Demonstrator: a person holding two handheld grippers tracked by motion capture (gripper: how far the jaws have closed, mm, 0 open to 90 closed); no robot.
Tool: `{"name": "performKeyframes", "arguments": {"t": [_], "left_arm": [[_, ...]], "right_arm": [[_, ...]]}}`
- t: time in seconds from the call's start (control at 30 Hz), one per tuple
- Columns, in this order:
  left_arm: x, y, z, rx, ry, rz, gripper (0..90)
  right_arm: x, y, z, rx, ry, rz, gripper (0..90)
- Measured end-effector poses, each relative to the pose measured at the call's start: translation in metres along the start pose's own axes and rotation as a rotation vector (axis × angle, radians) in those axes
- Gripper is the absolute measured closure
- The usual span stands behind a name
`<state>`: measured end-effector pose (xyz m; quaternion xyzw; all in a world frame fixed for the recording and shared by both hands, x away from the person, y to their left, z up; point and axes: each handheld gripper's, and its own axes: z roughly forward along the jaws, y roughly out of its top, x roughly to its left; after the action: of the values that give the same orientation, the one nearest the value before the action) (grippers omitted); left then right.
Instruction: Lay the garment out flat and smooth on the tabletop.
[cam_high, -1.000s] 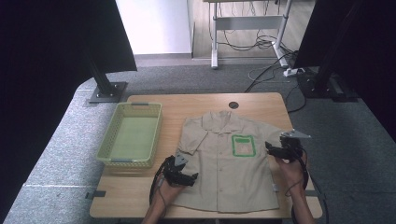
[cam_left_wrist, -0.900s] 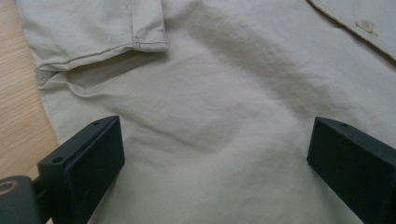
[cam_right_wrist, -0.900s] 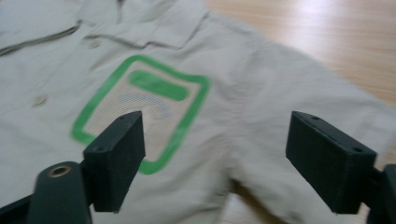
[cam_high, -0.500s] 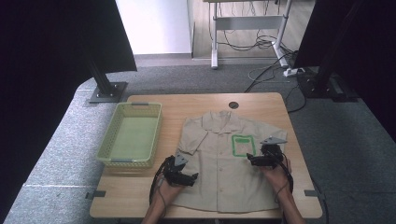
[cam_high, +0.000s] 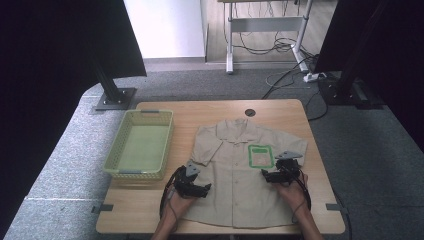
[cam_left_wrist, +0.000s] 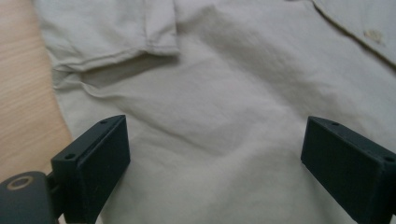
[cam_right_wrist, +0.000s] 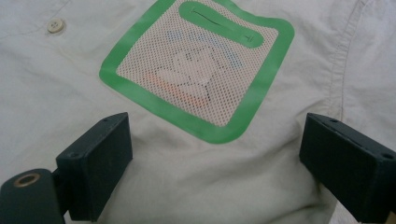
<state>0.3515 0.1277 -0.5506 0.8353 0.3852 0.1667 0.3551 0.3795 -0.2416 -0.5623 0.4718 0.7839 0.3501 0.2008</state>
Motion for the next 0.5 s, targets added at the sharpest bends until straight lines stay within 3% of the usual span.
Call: {"name": "performKeyframes", "arguments": {"t": [0.03, 0.13, 0.23, 0.27, 0.3, 0.43, 0.5], "left_arm": [[0.005, 0.016, 0.002, -0.011, 0.024, 0.019, 11.6], [0.006, 0.021, 0.004, -0.013, 0.029, 0.02, 13.0], [0.009, 0.039, 0.013, -0.011, 0.06, 0.039, 16.4], [0.009, 0.039, 0.013, -0.011, 0.06, 0.039, 17.7], [0.01, 0.049, 0.019, -0.017, 0.06, 0.041, 17.7], [0.011, 0.064, 0.031, -0.007, 0.067, 0.05, 24.3], [0.011, 0.066, 0.034, 0.002, 0.073, 0.051, 31.7]], "right_arm": [[0.0, -0.003, -0.004, 0.0, -0.004, 0.004, 9.2], [0.001, -0.004, -0.004, 0.0, -0.005, 0.006, 9.2], [0.001, -0.006, -0.007, 0.0, -0.011, 0.01, 9.3], [0.001, -0.006, -0.007, 0.0, -0.011, 0.01, 9.3], [0.001, -0.007, -0.007, -0.001, -0.011, 0.011, 9.3], [0.001, -0.009, -0.01, -0.001, -0.013, 0.012, 9.3], [0.001, -0.01, -0.011, -0.001, -0.012, 0.012, 9.4]]}}
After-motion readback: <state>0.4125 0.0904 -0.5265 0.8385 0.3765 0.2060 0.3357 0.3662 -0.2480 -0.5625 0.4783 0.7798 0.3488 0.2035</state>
